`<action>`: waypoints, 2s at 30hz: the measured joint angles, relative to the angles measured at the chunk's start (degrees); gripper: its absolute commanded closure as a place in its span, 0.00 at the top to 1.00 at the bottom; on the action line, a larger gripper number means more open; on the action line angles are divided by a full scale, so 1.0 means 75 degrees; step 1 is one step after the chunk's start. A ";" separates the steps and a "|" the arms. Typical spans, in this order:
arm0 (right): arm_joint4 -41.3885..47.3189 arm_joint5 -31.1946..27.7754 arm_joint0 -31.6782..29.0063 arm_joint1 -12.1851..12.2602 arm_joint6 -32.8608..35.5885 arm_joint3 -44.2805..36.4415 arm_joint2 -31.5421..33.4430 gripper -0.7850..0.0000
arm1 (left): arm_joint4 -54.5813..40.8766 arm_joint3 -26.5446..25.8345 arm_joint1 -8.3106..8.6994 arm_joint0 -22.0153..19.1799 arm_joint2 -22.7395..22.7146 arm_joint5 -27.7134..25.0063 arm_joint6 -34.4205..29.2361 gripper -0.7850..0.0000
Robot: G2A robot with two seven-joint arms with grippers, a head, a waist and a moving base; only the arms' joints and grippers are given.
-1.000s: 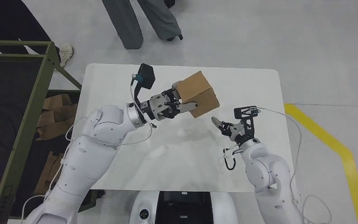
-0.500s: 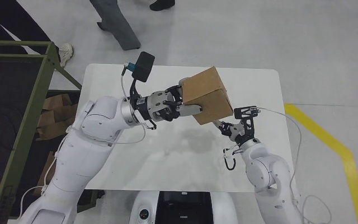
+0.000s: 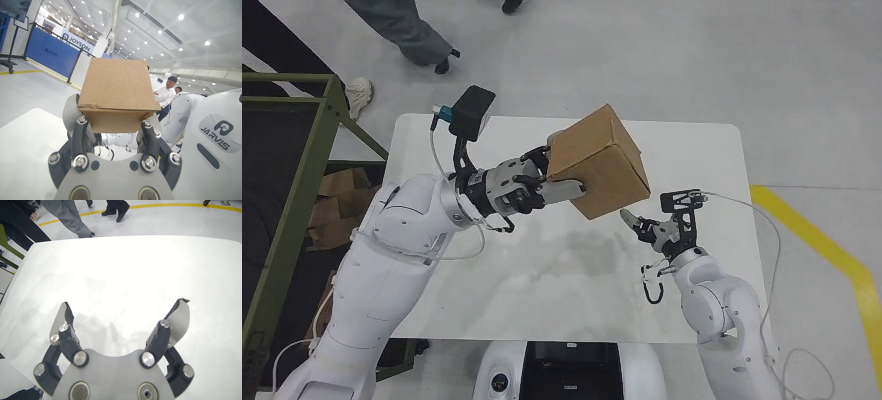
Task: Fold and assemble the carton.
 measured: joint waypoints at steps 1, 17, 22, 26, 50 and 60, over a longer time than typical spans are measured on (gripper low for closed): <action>0.0000 0.0000 0.0000 0.0000 0.0000 0.0000 0.0000 1.00 | 0.0026 -0.0014 0.0002 0.0003 -0.0017 -0.0035 0.0000 0.00; 0.0000 0.0000 0.0000 0.0000 0.0000 0.0000 0.0000 1.00 | 0.4423 -0.1360 -0.0102 0.0620 -0.0662 -0.0751 0.2272 0.00; 0.0000 0.0000 0.0000 0.0000 0.0000 0.0000 0.0000 1.00 | 0.6404 -0.1939 -0.0158 0.0994 -0.0671 -0.0679 0.3298 0.00; 0.0000 0.0000 0.0000 0.0000 0.0000 0.0000 0.0000 1.00 | 0.7867 -0.2211 -0.0185 0.1254 -0.0683 -0.0727 0.4196 0.00; 0.0000 0.0000 0.0000 0.0000 0.0000 0.0000 0.0000 1.00 | 0.9622 -0.1707 -0.0213 0.1663 -0.0613 -0.0282 0.5553 0.00; 0.0000 0.0000 0.0000 0.0000 0.0000 0.0000 0.0000 1.00 | 0.7749 0.0056 -0.0104 0.1147 -0.1218 -0.0820 0.4043 0.00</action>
